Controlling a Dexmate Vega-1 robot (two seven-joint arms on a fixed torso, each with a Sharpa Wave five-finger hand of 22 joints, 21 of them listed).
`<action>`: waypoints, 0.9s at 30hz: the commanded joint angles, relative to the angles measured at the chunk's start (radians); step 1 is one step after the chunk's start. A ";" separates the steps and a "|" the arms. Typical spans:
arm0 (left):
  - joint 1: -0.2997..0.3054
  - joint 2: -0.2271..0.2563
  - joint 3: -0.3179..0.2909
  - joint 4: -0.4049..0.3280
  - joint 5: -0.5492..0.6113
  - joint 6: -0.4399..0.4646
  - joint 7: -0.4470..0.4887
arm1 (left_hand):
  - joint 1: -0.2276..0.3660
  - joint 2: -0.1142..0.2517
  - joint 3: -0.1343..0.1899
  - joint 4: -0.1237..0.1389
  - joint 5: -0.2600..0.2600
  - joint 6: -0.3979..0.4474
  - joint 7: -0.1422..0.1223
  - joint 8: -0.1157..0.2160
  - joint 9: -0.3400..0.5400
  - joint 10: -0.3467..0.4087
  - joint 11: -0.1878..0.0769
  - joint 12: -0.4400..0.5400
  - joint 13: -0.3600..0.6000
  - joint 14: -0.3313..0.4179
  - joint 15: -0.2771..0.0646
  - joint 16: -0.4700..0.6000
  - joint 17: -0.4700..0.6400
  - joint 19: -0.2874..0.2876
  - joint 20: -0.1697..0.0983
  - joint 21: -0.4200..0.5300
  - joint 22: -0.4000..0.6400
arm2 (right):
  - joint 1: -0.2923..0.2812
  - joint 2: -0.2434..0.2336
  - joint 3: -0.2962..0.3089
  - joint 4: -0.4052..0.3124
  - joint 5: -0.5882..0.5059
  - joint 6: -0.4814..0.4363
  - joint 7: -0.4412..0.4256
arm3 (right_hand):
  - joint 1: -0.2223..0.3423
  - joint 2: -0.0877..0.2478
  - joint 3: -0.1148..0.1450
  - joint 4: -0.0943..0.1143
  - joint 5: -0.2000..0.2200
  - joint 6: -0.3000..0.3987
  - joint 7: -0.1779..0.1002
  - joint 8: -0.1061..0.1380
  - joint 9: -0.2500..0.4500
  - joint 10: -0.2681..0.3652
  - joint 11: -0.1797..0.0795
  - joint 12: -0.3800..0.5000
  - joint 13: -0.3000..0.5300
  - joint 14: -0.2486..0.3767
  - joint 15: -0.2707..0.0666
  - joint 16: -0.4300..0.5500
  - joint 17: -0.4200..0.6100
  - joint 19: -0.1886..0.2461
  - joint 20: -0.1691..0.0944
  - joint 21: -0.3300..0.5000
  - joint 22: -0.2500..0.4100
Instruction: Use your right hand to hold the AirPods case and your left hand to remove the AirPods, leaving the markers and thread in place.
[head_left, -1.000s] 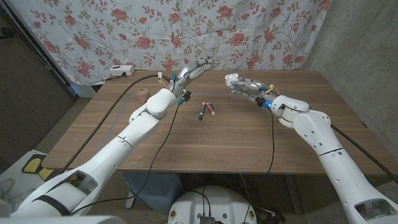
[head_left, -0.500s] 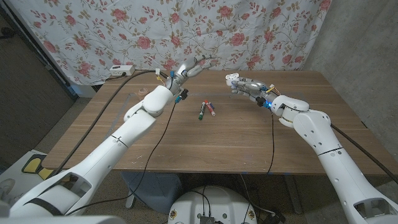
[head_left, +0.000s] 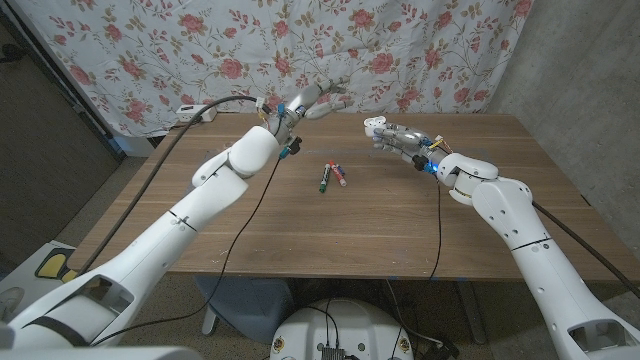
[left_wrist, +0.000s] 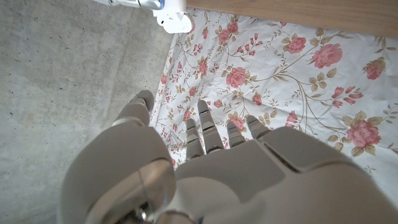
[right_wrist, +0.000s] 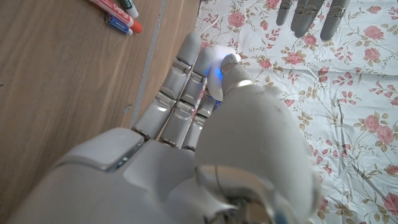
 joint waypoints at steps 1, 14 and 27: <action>-0.030 0.042 0.036 -0.189 0.271 0.247 -0.095 | -0.008 -0.009 0.007 0.002 0.008 -0.043 -0.001 -0.007 -0.002 0.005 0.005 0.002 0.007 0.004 0.001 0.001 0.002 0.001 0.013 0.007 0.003 | -0.009 0.001 0.011 0.005 0.013 0.015 0.011 | 0.002 0.006 -0.001 0.001 0.006 -0.002 0.001 -0.005 0.003 0.023 -0.023 0.074 0.071 0.008 -0.105 0.000 0.003 -0.005 -0.058 0.008 0.003; -0.005 0.015 0.002 -0.179 0.337 0.162 -0.062 | -0.021 -0.010 0.012 0.005 0.016 -0.092 -0.009 0.005 -0.007 0.021 -0.008 0.004 0.017 0.012 -0.002 0.000 0.003 -0.003 0.018 0.006 0.003 | 0.001 -0.003 0.011 0.023 0.017 0.017 0.026 | 0.002 0.006 -0.002 0.001 0.006 -0.003 -0.001 -0.009 0.004 0.023 -0.025 0.073 0.073 0.009 -0.105 -0.003 0.006 -0.008 -0.058 0.015 0.002; -0.103 0.021 0.011 -0.199 0.411 0.209 -0.311 | -0.017 -0.005 0.040 -0.002 0.039 -0.175 -0.024 0.006 -0.012 0.086 -0.044 0.022 0.036 0.075 -0.029 0.012 0.003 0.027 0.025 0.014 0.004 | -0.003 -0.005 0.014 0.023 0.019 0.025 0.031 | 0.003 0.006 -0.002 0.001 0.006 0.000 -0.002 -0.010 0.005 0.023 -0.022 0.071 0.073 0.009 -0.105 -0.006 0.008 -0.012 -0.059 0.022 0.002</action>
